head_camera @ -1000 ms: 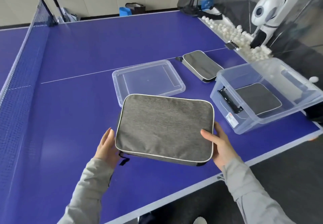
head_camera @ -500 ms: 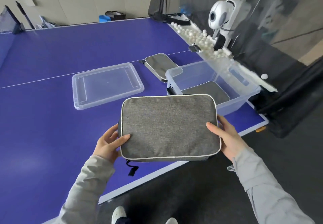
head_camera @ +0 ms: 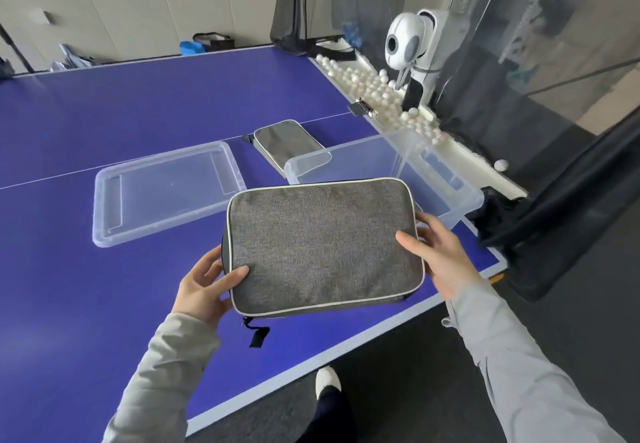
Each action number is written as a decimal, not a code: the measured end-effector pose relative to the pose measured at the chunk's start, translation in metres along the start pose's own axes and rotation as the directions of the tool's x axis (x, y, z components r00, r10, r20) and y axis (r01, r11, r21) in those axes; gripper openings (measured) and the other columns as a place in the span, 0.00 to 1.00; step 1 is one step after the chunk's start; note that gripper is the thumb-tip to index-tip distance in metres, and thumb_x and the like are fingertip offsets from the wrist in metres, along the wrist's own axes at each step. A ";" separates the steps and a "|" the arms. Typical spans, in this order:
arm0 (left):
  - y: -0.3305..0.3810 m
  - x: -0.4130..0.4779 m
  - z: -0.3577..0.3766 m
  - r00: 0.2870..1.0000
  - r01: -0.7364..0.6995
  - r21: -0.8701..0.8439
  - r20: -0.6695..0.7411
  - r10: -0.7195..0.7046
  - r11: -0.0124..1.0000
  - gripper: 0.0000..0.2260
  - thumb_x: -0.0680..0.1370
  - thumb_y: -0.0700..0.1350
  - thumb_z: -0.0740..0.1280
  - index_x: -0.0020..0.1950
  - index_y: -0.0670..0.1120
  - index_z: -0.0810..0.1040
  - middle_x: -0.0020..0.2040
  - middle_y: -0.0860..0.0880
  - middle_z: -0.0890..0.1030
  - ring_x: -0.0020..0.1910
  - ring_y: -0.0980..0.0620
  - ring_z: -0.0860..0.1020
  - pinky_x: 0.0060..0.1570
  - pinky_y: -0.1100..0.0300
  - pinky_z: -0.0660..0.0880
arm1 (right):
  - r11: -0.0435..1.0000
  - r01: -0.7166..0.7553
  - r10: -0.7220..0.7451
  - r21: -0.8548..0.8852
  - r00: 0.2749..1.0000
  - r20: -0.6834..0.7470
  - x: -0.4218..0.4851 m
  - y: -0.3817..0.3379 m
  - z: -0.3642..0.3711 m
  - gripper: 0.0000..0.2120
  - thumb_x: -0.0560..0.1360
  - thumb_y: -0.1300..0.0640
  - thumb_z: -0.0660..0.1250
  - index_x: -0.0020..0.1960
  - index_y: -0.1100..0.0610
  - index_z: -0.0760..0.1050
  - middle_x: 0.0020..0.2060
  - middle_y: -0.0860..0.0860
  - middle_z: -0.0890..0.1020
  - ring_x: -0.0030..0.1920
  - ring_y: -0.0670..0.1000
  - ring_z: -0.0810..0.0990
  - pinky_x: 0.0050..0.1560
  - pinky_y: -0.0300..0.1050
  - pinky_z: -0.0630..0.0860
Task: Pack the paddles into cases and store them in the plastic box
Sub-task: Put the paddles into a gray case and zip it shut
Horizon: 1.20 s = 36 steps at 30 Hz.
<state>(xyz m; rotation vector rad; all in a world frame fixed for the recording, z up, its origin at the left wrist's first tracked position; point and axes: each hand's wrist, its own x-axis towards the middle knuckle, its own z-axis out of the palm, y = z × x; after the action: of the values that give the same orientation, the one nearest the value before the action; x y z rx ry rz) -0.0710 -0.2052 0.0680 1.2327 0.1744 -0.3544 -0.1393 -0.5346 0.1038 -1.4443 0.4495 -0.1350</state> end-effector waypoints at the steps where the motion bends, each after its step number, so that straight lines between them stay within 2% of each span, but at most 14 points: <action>1: -0.002 0.009 0.007 1.000 0.000 -0.003 -0.004 0.000 1.000 0.23 0.68 0.36 0.70 0.62 0.46 0.77 0.52 0.47 0.81 0.44 0.50 0.81 0.31 0.59 0.78 | 1.000 0.007 -0.007 -0.004 1.000 -0.003 0.012 -0.002 -0.004 0.31 0.60 0.51 0.76 0.63 0.49 0.74 0.58 0.52 0.80 0.57 0.52 0.79 0.56 0.49 0.76; 4: -0.004 0.039 0.032 1.000 -0.005 -0.001 -0.020 0.005 1.000 0.23 0.67 0.37 0.72 0.61 0.46 0.77 0.53 0.47 0.81 0.44 0.52 0.82 0.32 0.60 0.78 | 0.999 0.026 -0.027 -0.022 0.999 -0.021 0.051 -0.010 -0.019 0.27 0.60 0.50 0.76 0.58 0.45 0.76 0.56 0.49 0.81 0.57 0.51 0.79 0.57 0.48 0.76; 8: -0.003 0.078 0.075 0.999 -0.020 0.037 -0.041 0.022 0.999 0.19 0.69 0.36 0.72 0.59 0.48 0.78 0.51 0.48 0.81 0.46 0.51 0.81 0.33 0.59 0.79 | 0.996 0.041 -0.046 -0.079 0.997 -0.059 0.103 -0.025 -0.046 0.17 0.68 0.56 0.74 0.55 0.45 0.77 0.56 0.51 0.80 0.57 0.52 0.79 0.60 0.52 0.75; 13: 0.002 0.121 0.135 0.998 -0.038 0.124 -0.036 0.042 0.992 0.16 0.71 0.35 0.71 0.57 0.48 0.77 0.49 0.49 0.79 0.37 0.60 0.82 0.31 0.62 0.79 | 0.991 0.053 -0.074 -0.123 0.982 -0.172 0.162 -0.041 -0.079 0.16 0.70 0.55 0.73 0.57 0.50 0.76 0.56 0.55 0.79 0.55 0.51 0.80 0.55 0.49 0.77; 15: 0.001 0.133 0.154 0.999 -0.032 0.156 -0.028 0.037 0.987 0.18 0.71 0.34 0.72 0.58 0.48 0.74 0.51 0.48 0.79 0.37 0.58 0.82 0.32 0.62 0.79 | 0.992 0.037 -0.059 -0.118 0.981 -0.185 0.180 -0.041 -0.091 0.16 0.70 0.55 0.73 0.57 0.50 0.76 0.57 0.56 0.79 0.54 0.51 0.80 0.54 0.49 0.77; 18: -0.008 0.146 0.177 0.999 -0.021 0.233 -0.037 0.030 0.972 0.23 0.71 0.33 0.72 0.62 0.47 0.70 0.53 0.48 0.77 0.41 0.52 0.80 0.34 0.61 0.80 | 0.989 0.005 -0.025 -0.150 0.991 -0.130 0.206 -0.038 -0.110 0.15 0.69 0.54 0.74 0.54 0.46 0.76 0.58 0.54 0.78 0.57 0.52 0.79 0.57 0.52 0.77; 21: -0.021 0.155 0.194 0.997 0.001 0.267 -0.075 0.020 0.964 0.25 0.70 0.33 0.73 0.62 0.48 0.68 0.54 0.49 0.75 0.41 0.53 0.78 0.38 0.61 0.78 | 0.971 -0.016 0.010 -0.237 1.000 -0.028 0.233 -0.029 -0.123 0.20 0.67 0.56 0.76 0.54 0.42 0.75 0.57 0.51 0.78 0.59 0.52 0.77 0.57 0.51 0.76; 24: -0.038 0.157 0.206 0.989 0.027 0.287 -0.146 0.016 0.958 0.26 0.70 0.31 0.73 0.60 0.50 0.66 0.54 0.48 0.75 0.43 0.53 0.77 0.34 0.71 0.75 | 0.943 -0.042 0.063 -0.331 0.997 0.051 0.255 -0.014 -0.128 0.28 0.64 0.58 0.78 0.60 0.46 0.71 0.57 0.49 0.77 0.58 0.51 0.77 0.52 0.45 0.75; 26: -0.051 0.157 0.209 0.978 0.060 0.275 -0.209 -0.001 0.960 0.27 0.69 0.31 0.72 0.61 0.50 0.66 0.55 0.46 0.76 0.45 0.53 0.77 0.35 0.72 0.74 | 0.914 -0.057 0.104 -0.402 0.990 0.095 0.268 -0.002 -0.129 0.31 0.64 0.61 0.78 0.63 0.48 0.70 0.59 0.51 0.76 0.59 0.52 0.76 0.55 0.47 0.75; 30: -0.069 0.164 0.220 0.945 0.124 0.196 -0.324 -0.055 0.973 0.31 0.70 0.29 0.71 0.67 0.50 0.65 0.57 0.48 0.77 0.50 0.50 0.77 0.46 0.61 0.74 | 0.818 -0.065 0.156 -0.571 0.981 0.112 0.285 0.014 -0.128 0.39 0.64 0.63 0.78 0.70 0.51 0.65 0.64 0.51 0.73 0.63 0.53 0.72 0.65 0.56 0.71; 33: -0.082 0.175 0.226 0.911 0.189 0.183 -0.399 -0.103 0.965 0.29 0.69 0.27 0.70 0.64 0.48 0.68 0.56 0.46 0.77 0.48 0.48 0.78 0.46 0.58 0.75 | 0.815 -0.086 0.181 -0.573 0.977 0.111 0.294 0.020 -0.124 0.41 0.64 0.67 0.76 0.72 0.53 0.62 0.66 0.53 0.71 0.65 0.54 0.71 0.66 0.55 0.69; 36: -0.093 0.187 0.219 0.868 0.299 0.274 -0.476 -0.142 0.914 0.32 0.66 0.28 0.73 0.67 0.44 0.69 0.63 0.40 0.72 0.57 0.41 0.76 0.58 0.47 0.75 | 0.769 -0.069 0.197 -0.636 0.971 0.133 0.297 0.026 -0.120 0.41 0.65 0.67 0.76 0.72 0.56 0.61 0.67 0.56 0.69 0.66 0.55 0.69 0.67 0.53 0.68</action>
<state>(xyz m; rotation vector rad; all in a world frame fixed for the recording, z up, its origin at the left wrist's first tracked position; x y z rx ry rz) 0.0565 -0.4697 -0.0029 1.6353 0.6852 -0.3031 0.0807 -0.7477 0.0075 -2.0579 0.4564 0.3050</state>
